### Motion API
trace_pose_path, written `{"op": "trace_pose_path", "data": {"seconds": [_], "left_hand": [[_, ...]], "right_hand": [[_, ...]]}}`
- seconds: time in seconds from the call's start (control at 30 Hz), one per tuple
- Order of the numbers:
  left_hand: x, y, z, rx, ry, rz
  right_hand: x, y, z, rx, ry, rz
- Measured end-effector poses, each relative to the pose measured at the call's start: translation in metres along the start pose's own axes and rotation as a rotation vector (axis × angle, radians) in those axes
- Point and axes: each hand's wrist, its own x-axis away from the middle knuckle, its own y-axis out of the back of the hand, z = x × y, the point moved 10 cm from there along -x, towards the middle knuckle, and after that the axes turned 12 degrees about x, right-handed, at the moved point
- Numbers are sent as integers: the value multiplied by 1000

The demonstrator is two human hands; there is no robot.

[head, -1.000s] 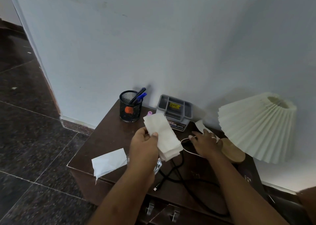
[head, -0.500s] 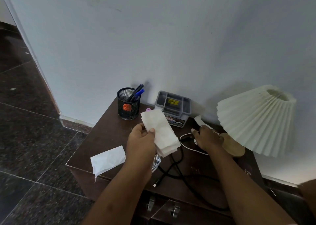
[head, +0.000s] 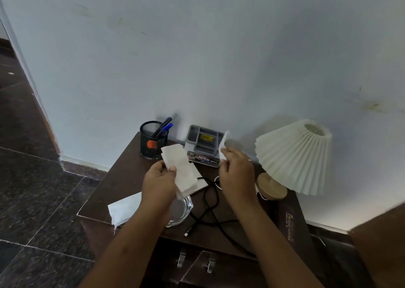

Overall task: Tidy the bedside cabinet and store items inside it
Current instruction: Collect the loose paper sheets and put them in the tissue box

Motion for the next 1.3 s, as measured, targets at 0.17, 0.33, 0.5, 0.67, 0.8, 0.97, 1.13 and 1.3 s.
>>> {"op": "trace_pose_path", "data": {"seconds": [0.17,0.33,0.5,0.67,0.8,0.97,1.13,1.3], "left_hand": [[12,-8,3,2,8,44],[23,-19,5,-5,14,114],[23,-23,4,-30,-4,126],[22,-21,3,-8,10,122],[20,-19,4,19,22,103],[23,-22,1,39,18,115],[16,-6,-10,23,-27,19],[6,26,-33,84,-124,-150]], "right_hand": [[38,22,53,-52,121,19],[61,11,68,-20,215,82],[59,6,69,-142,200,115],[60,9,78,-183,220,50],[61,7,81,-137,252,17],[61,-11,70,-257,152,206],[54,-13,53,-625,48,194],[53,-47,22,-672,-220,182]]}}
